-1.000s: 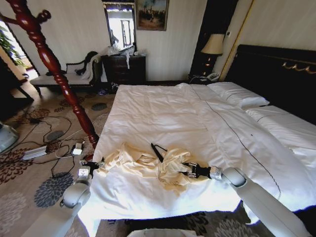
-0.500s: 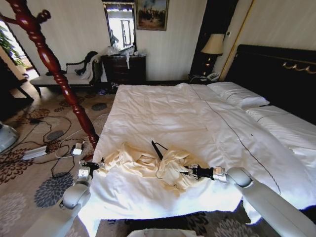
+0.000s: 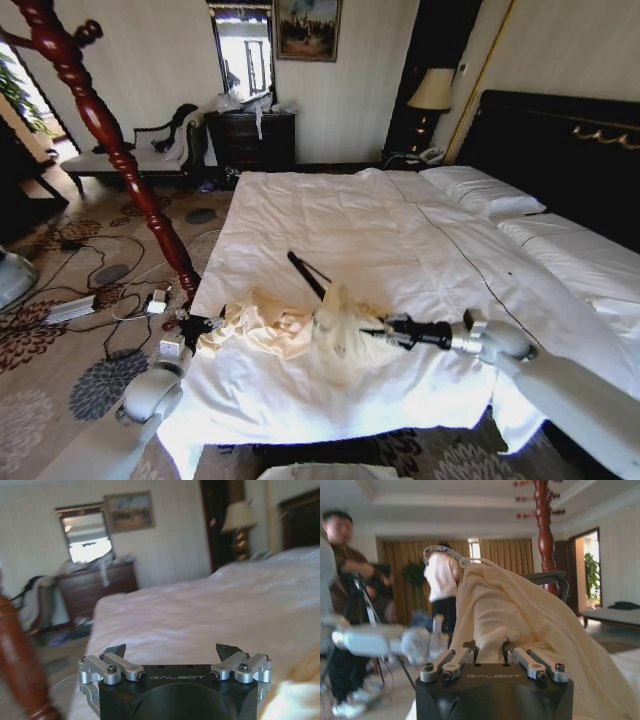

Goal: Pick up the clothes from the bed and hang them on the clothes hanger.

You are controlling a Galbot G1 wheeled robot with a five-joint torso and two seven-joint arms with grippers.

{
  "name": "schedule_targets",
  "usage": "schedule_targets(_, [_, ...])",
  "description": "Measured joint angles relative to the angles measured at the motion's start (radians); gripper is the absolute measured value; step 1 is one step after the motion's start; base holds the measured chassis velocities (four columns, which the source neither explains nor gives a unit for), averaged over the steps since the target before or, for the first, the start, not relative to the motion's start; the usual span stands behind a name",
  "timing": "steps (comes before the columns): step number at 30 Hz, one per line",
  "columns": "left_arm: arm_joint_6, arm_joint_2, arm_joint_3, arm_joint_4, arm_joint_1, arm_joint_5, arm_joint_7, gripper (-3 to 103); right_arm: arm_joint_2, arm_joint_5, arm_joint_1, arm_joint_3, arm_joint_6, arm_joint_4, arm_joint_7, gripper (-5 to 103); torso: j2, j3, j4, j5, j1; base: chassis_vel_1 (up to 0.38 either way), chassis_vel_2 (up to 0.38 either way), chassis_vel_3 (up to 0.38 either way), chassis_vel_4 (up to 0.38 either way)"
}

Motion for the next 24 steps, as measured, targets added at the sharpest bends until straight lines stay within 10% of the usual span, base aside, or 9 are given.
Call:
schedule_targets(15, [-0.135, -0.021, 0.051, -0.127, 0.02, -0.099, 0.201, 100, -0.06, 0.04, -0.01, 0.02, -0.008, 0.07, 0.042, 22, 0.0, 0.0, 0.0, 0.0002, 0.0, 0.0, 0.0, 0.0, 0.0])
schedule_targets(24, [-0.154, 0.054, 0.12, -0.189, 0.044, -0.009, 0.257, 100, -0.033, 0.019, -0.001, 0.021, 0.0, 0.068, 0.036, 22, 0.0, 0.0, 0.0, 0.0, 0.0, 0.0, 0.0, 0.0, 0.0])
